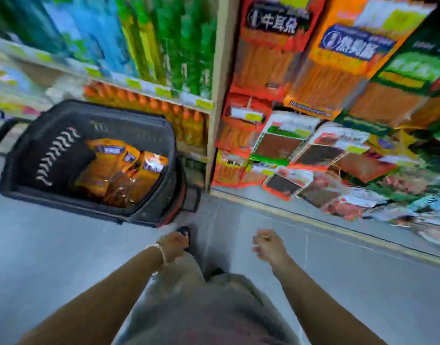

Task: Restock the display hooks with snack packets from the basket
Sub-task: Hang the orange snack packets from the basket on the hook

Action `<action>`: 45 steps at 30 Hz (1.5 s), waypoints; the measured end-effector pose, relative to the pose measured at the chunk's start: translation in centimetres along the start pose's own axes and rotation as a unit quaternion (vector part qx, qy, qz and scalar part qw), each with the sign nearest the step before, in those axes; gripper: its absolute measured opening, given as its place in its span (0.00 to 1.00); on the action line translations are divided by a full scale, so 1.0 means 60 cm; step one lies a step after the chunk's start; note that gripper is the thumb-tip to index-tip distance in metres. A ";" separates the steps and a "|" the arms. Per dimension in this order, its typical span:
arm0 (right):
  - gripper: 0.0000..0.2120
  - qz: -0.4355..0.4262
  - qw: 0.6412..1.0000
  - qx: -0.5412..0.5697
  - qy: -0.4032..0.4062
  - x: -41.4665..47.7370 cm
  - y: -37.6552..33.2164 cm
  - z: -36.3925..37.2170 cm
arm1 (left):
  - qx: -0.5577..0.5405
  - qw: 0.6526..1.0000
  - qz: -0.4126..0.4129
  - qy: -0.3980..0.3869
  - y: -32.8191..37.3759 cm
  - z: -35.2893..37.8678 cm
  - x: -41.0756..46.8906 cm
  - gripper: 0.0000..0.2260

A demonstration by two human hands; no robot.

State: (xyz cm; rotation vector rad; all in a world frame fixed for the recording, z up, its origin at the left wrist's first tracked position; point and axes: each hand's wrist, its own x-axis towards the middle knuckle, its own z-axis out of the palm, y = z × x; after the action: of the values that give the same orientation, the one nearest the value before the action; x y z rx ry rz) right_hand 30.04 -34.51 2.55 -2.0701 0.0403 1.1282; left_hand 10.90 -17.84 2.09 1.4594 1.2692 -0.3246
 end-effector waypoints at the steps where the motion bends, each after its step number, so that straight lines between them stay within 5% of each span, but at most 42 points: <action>1: 0.07 0.022 0.998 -0.053 -0.018 -0.005 0.031 0.019 | 0.024 0.999 -0.021 -0.023 -0.029 -0.010 -0.006 0.12; 7: 0.12 -0.002 0.924 -0.337 -0.184 -0.018 0.053 0.131 | -0.066 0.993 -0.097 0.029 -0.168 -0.098 -0.021 0.09; 10: 0.03 0.011 0.930 -0.326 -0.169 -0.012 0.001 0.195 | -0.071 0.989 -0.125 0.021 -0.208 -0.169 -0.002 0.08; 24: 0.05 -0.037 0.961 -0.202 -0.187 0.081 -0.302 0.553 | -0.221 0.971 -0.070 0.054 -0.180 -0.548 0.148 0.10; 34: 0.04 0.045 0.944 -0.245 -0.215 0.293 -0.299 0.747 | -0.240 0.963 -0.115 0.052 -0.180 -0.588 0.387 0.16; 40: 0.16 -0.004 0.953 -0.239 -0.187 0.401 -0.286 0.896 | -0.294 0.935 -0.168 0.103 -0.254 -0.600 0.469 0.06; 45: 0.17 0.081 0.980 -0.138 -0.118 0.438 -0.272 0.982 | -0.340 0.918 -0.163 0.124 -0.266 -0.595 0.484 0.05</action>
State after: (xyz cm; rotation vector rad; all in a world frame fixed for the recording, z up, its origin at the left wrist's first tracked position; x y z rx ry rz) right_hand 10.38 22.57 -25.42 -2.1874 -0.0680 1.5466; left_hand -6.29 23.72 -16.58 0.7051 1.6250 0.0983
